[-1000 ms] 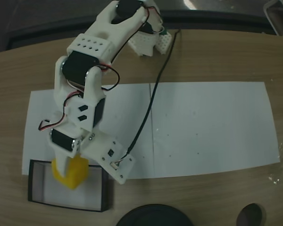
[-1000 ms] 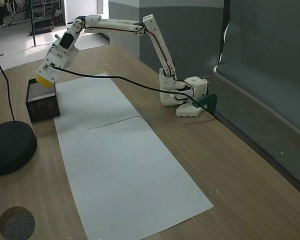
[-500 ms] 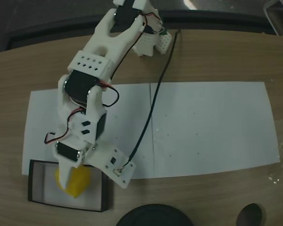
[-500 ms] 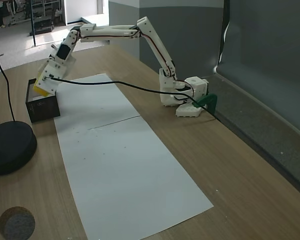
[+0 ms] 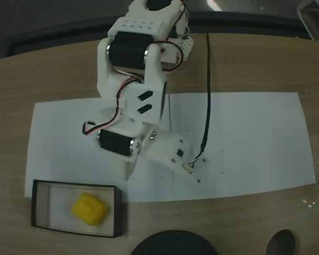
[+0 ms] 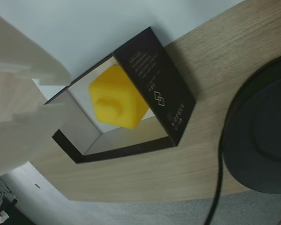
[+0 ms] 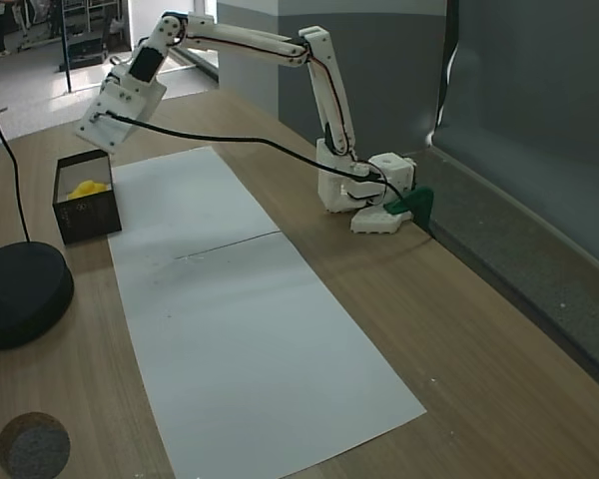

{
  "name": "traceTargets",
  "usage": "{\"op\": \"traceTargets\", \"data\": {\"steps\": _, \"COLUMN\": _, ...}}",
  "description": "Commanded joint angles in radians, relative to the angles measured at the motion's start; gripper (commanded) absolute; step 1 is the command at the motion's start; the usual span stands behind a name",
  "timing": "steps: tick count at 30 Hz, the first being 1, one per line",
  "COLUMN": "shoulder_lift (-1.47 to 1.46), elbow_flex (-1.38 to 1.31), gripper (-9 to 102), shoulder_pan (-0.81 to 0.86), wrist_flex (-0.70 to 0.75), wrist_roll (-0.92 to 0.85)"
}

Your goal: Grab a yellow square and put it in the box.

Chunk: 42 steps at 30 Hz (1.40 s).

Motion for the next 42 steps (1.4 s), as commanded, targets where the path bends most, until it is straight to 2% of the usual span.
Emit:
{"op": "traceTargets", "data": {"steps": 1, "shoulder_lift": 0.273, "elbow_flex": -0.061, "gripper": 0, "shoulder_pan": -0.107, "wrist_flex": 0.12, "wrist_roll": 0.02}}
{"op": "traceTargets", "data": {"steps": 9, "shoulder_lift": 0.765, "elbow_flex": -0.037, "gripper": 0, "shoulder_pan": -0.463, "wrist_flex": 0.434, "wrist_roll": 0.009}}
{"op": "traceTargets", "data": {"steps": 15, "shoulder_lift": 1.17, "elbow_flex": 0.293, "gripper": 0, "shoulder_pan": -0.428, "wrist_flex": 0.425, "wrist_roll": -0.02}}
{"op": "traceTargets", "data": {"steps": 23, "shoulder_lift": 1.706, "elbow_flex": 0.778, "gripper": 0, "shoulder_pan": -0.37, "wrist_flex": 0.308, "wrist_roll": -0.035}}
{"op": "traceTargets", "data": {"steps": 30, "shoulder_lift": 1.948, "elbow_flex": 1.072, "gripper": 0, "shoulder_pan": -0.37, "wrist_flex": 0.219, "wrist_roll": -0.035}}
{"op": "traceTargets", "data": {"steps": 42, "shoulder_lift": 2.037, "elbow_flex": 1.647, "gripper": 0, "shoulder_pan": -0.37, "wrist_flex": -0.253, "wrist_roll": -0.034}}
